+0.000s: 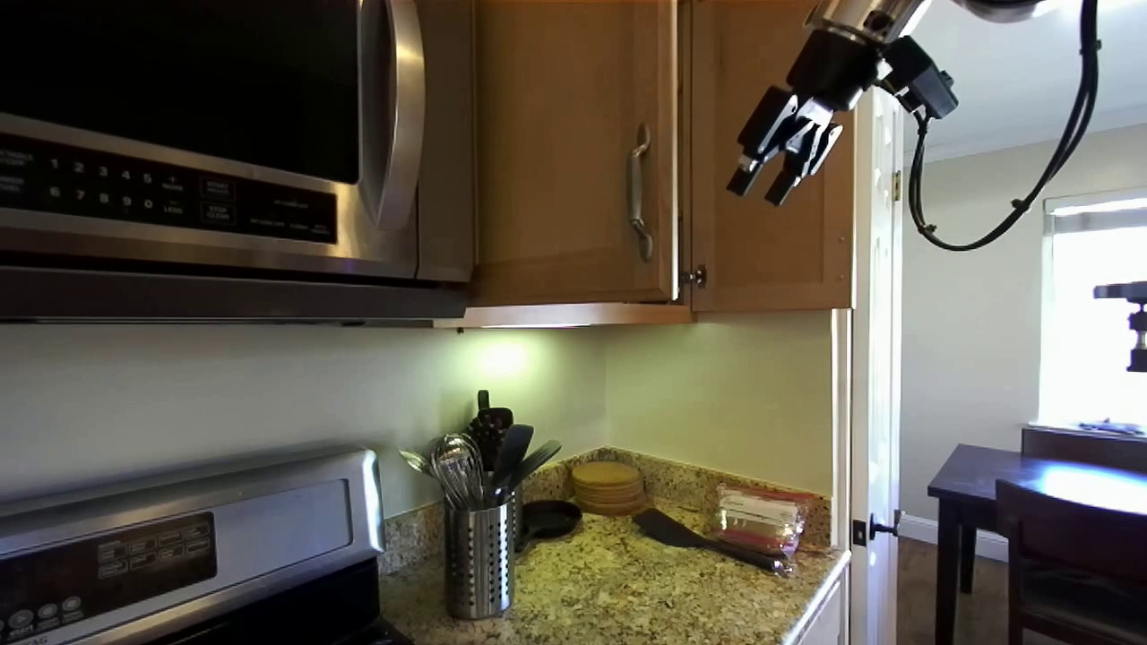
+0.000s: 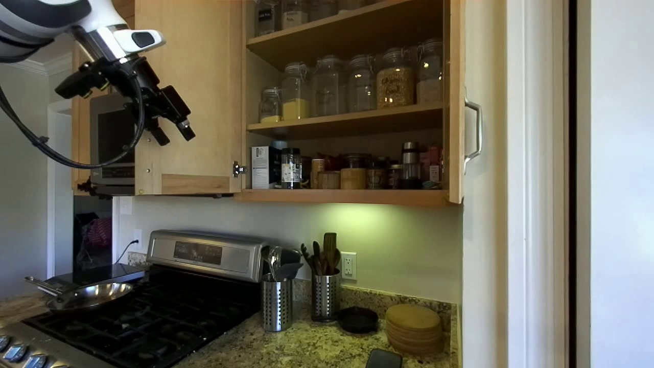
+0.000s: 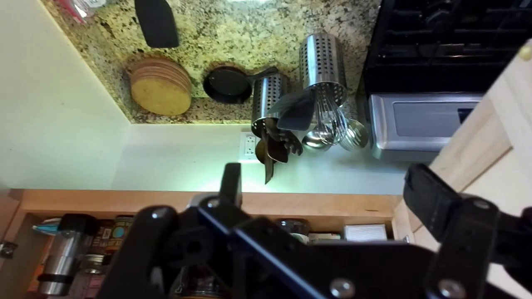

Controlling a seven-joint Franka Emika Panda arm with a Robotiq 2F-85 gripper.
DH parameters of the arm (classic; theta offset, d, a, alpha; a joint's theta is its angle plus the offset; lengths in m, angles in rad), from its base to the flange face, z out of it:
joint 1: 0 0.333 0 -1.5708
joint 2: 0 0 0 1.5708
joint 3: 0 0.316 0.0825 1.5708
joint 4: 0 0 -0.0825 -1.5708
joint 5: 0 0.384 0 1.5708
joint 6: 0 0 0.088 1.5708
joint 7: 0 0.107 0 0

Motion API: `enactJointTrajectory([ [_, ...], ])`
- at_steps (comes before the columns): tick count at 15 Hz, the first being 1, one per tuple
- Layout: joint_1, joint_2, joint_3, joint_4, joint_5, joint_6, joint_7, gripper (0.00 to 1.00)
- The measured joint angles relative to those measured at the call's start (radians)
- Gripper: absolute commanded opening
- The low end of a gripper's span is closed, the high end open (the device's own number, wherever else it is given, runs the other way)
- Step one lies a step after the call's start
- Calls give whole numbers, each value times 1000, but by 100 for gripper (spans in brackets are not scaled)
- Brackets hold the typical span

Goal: Open the left cabinet door then take out the bottle at the left and put it on the counter top

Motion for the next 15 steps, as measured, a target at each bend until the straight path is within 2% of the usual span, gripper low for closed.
enactJointTrajectory([
  [7,-52,134,-10,-5,-41,5,15,100],
  [15,-54,370,-52,97,-83,67,13,100],
])
